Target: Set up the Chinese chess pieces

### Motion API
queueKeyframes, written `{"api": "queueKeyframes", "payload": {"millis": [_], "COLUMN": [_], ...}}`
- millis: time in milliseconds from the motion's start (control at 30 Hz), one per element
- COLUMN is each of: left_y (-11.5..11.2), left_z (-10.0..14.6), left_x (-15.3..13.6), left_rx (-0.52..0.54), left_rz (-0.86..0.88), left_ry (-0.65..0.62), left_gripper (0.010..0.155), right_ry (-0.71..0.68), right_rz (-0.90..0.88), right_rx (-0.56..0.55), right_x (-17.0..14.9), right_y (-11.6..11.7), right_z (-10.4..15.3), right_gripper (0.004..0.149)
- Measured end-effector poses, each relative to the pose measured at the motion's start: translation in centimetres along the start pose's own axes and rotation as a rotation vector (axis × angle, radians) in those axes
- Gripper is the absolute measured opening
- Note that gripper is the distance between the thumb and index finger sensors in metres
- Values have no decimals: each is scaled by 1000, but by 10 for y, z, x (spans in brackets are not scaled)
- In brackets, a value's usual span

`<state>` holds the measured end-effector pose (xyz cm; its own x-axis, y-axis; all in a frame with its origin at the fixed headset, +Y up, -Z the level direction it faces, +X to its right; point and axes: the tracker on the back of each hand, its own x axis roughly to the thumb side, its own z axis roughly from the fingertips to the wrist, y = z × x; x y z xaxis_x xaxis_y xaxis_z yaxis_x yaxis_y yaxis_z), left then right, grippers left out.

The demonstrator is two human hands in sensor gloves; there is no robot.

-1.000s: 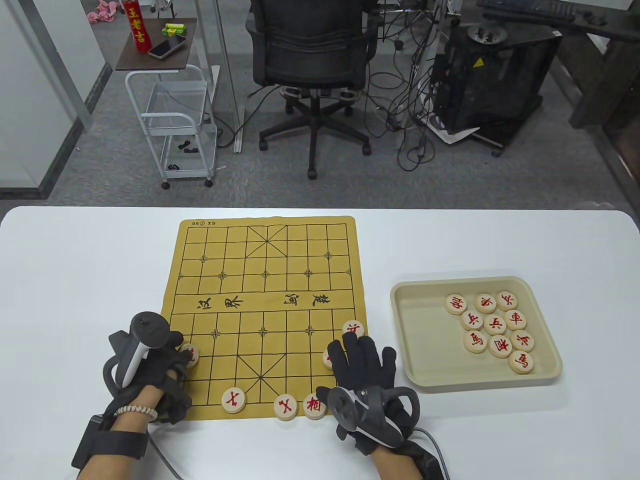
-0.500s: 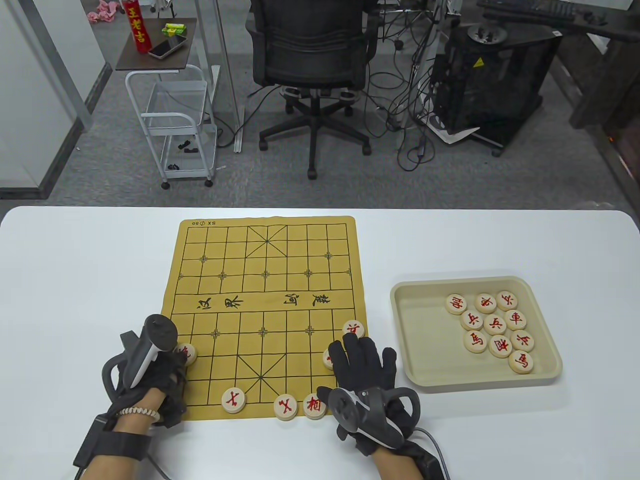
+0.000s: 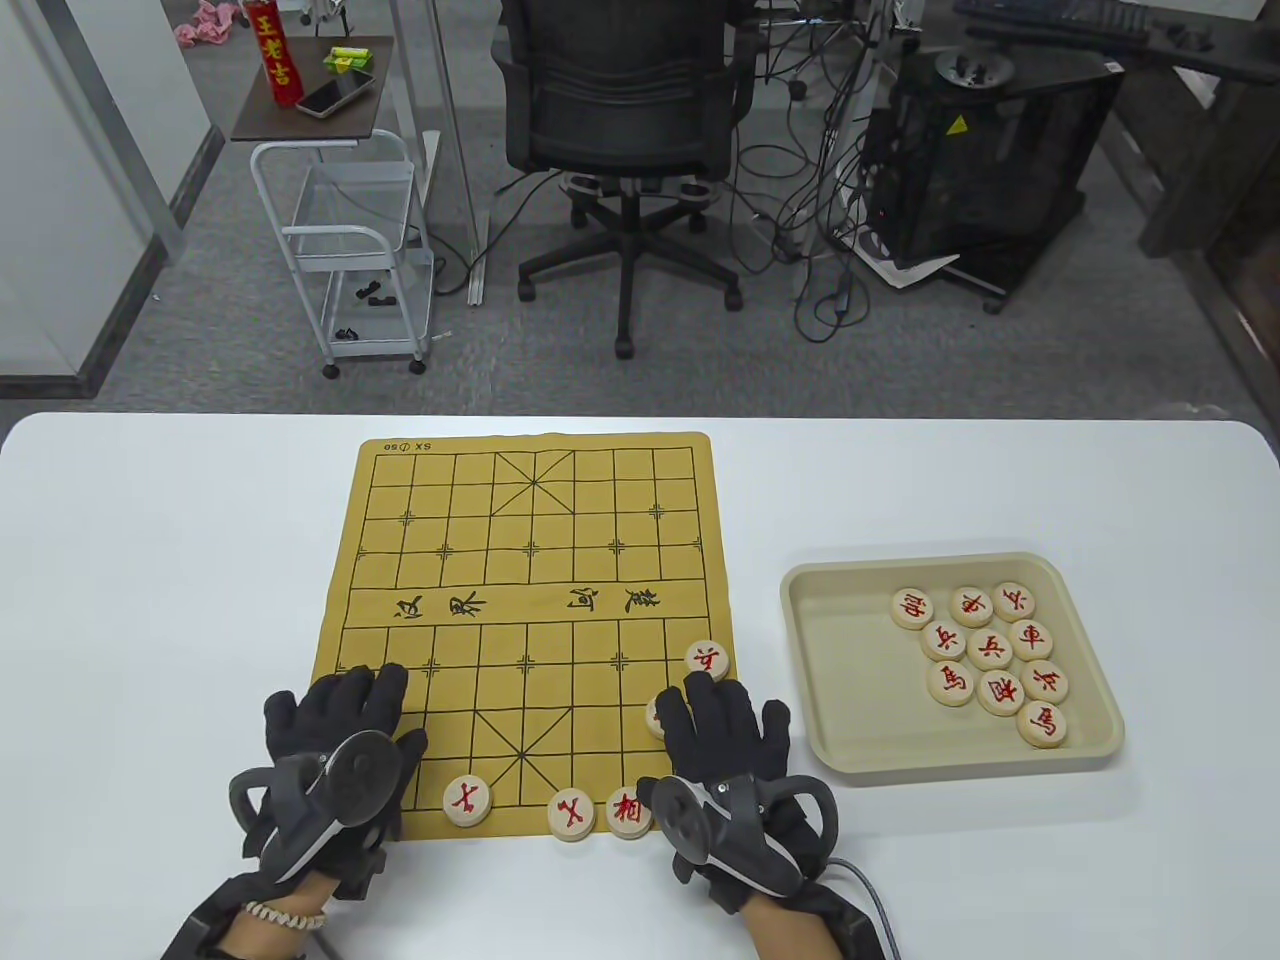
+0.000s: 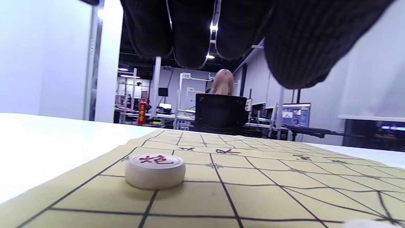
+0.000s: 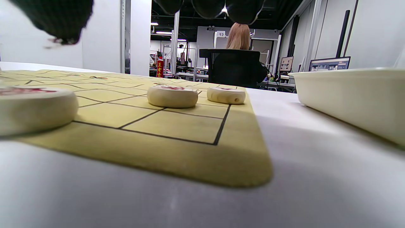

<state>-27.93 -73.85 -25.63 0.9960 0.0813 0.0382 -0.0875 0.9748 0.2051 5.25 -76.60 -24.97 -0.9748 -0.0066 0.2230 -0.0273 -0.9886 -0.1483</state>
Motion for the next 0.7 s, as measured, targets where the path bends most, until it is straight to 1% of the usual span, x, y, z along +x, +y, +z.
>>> {"api": "queueKeyframes", "payload": {"millis": [100, 167, 200, 267, 400, 467, 533, 567, 667, 700], "left_y": [2, 2, 2, 2, 1, 1, 1, 0, -1, -1], "left_z": [2, 2, 2, 2, 2, 1, 1, 1, 0, 0], "left_x": [-3, -4, -4, -3, -2, -1, 0, 0, 2, 2], "left_rx": [13, 10, 10, 10, 6, 1, -1, -3, -9, -11], "left_rz": [26, 24, 26, 28, 23, 22, 16, 14, 7, 6], "left_ry": [0, 9, 10, 4, -10, -13, -16, -17, -23, -24], "left_gripper": [78, 79, 79, 79, 79, 79, 79, 79, 78, 79], "right_ry": [39, 128, 181, 317, 515, 595, 622, 638, 669, 674], "right_rz": [-26, -49, -67, -102, 24, 123, 177, 193, 225, 243], "right_rx": [-14, -46, -53, -27, 18, 81, 148, 176, 315, 334], "right_x": [-7, -21, -31, -61, -124, -160, -183, -191, -216, -220], "right_y": [-6, -15, -19, -28, -36, -38, -36, -35, -19, -15], "right_z": [-2, -7, -10, -19, -39, -49, -55, -56, -63, -64], "right_gripper": [87, 89, 88, 85, 77, 75, 71, 70, 65, 65]}}
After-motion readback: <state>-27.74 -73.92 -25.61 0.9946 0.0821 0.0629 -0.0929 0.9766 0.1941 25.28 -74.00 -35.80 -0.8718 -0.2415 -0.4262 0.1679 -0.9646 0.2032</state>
